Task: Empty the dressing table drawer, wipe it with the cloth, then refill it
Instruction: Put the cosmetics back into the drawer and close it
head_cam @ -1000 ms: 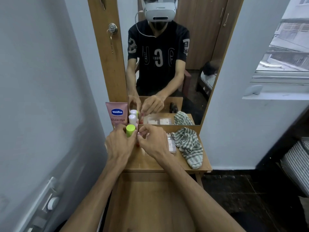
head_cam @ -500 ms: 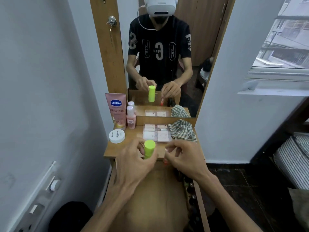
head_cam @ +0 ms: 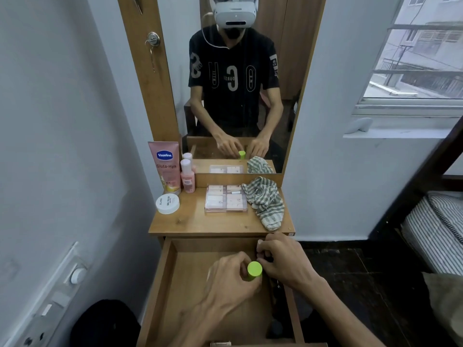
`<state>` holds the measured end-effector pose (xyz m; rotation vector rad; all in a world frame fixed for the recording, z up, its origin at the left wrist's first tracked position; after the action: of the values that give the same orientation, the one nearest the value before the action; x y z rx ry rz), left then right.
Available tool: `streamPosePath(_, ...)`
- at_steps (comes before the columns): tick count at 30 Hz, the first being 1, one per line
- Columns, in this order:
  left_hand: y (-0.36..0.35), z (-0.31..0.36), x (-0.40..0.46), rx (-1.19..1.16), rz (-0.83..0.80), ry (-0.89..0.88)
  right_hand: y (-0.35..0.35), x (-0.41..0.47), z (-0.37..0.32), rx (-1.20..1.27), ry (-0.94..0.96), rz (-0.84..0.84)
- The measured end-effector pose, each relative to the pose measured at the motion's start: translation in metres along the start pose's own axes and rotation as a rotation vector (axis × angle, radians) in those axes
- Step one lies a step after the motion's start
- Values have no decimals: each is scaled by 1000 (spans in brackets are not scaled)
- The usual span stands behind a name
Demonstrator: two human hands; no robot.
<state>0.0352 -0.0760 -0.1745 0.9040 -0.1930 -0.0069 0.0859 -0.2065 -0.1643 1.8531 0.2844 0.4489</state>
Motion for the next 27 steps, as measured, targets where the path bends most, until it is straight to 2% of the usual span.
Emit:
streamPosePath(8, -23, 3, 0, -43, -67, -43, -2, 0, 8, -2, 5, 5)
streamPosePath(12, -32, 8, 1, -73, -88, -66, 1, 0, 7, -20, 19, -78)
streamPosePath(20, -40, 2, 3, -178, -39, -52, 19, 0, 7, 97, -37, -171)
streamPosePath(23, -42, -5, 3, -240, -35, -25, 30, 9, 0, 143, -82, -128)
streamPosePath(27, -36, -11, -2, -225, -74, -11, 56, 39, -38, 266, -19, 51)
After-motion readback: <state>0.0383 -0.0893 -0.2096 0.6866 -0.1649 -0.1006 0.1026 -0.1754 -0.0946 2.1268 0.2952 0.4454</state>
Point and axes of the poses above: each hand's wrist, its own x-axis towards the middle knuckle, its own y-axis out of the back of the hand, z = x × y, the point moved 10 cm from there along x, towards the middle knuckle, and after that the axes turned 2 degrees about -y, right-handed, at the moved point
